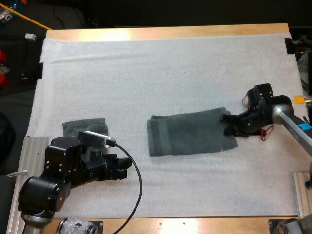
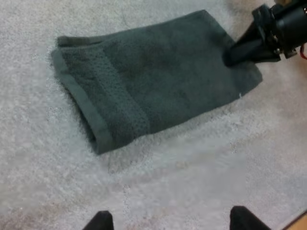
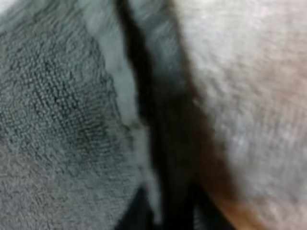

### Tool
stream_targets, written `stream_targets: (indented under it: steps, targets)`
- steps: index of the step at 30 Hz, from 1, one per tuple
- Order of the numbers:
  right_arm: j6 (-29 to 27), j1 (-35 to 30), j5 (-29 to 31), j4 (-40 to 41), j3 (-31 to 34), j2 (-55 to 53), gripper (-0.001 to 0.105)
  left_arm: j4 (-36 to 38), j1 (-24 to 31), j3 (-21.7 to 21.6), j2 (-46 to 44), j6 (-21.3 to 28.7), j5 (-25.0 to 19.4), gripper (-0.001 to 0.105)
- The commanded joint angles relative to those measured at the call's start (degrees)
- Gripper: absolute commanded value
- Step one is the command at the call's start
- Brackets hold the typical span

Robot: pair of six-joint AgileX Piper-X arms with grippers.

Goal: Pick towel from pile, fold and stack

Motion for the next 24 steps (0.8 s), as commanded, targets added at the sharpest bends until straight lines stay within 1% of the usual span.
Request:
stream_targets:
  steps: [1,4,9,12,14,17,19,21,22,24]
  targets:
    - [-1.56,0.16,2.84,2.17,-0.04,-1.64,0.0,0.09,0.02,-0.1,0.03,0.33,0.98,0.05]
    - [-4.01,0.16,8.08,5.75,-0.04,-5.33,0.0,0.09,0.02,-0.1,0.03,0.33,2.81,0.05]
    - [-8.73,0.16,21.21,12.36,-0.04,-13.58,0.0,0.09,0.02,-0.1,0.03,0.33,2.88,0.05]
    - [-11.29,0.16,26.76,14.51,-0.14,-17.74,0.0,0.09,0.02,-0.1,0.03,0.33,2.88,0.05]
    - [-11.84,0.16,27.54,14.96,-0.24,-19.84,0.0,0.09,0.02,-0.1,0.03,0.33,2.88,0.05]
    - [-10.2,0.74,25.33,14.72,-0.5,-21.61,0.0,-0.05,0.02,-0.1,0.03,0.33,2.88,0.05]
    - [-7.1,1.8,22.02,14.71,-0.62,-21.71,0.0,-0.05,0.02,-0.1,0.03,0.33,2.88,0.05]
    - [-3.17,4.76,17.9,13.82,-0.59,-21.2,0.0,-0.05,0.02,-0.1,0.03,0.33,2.88,0.05]
    - [-2.42,5.84,17.54,13.25,-0.59,-20.94,0.0,-0.05,0.02,-0.1,0.03,0.33,2.88,0.05]
    - [1.17,9.8,16.78,11.16,-0.59,-19.68,0.0,-0.05,0.02,-0.1,0.03,0.33,2.88,0.05]
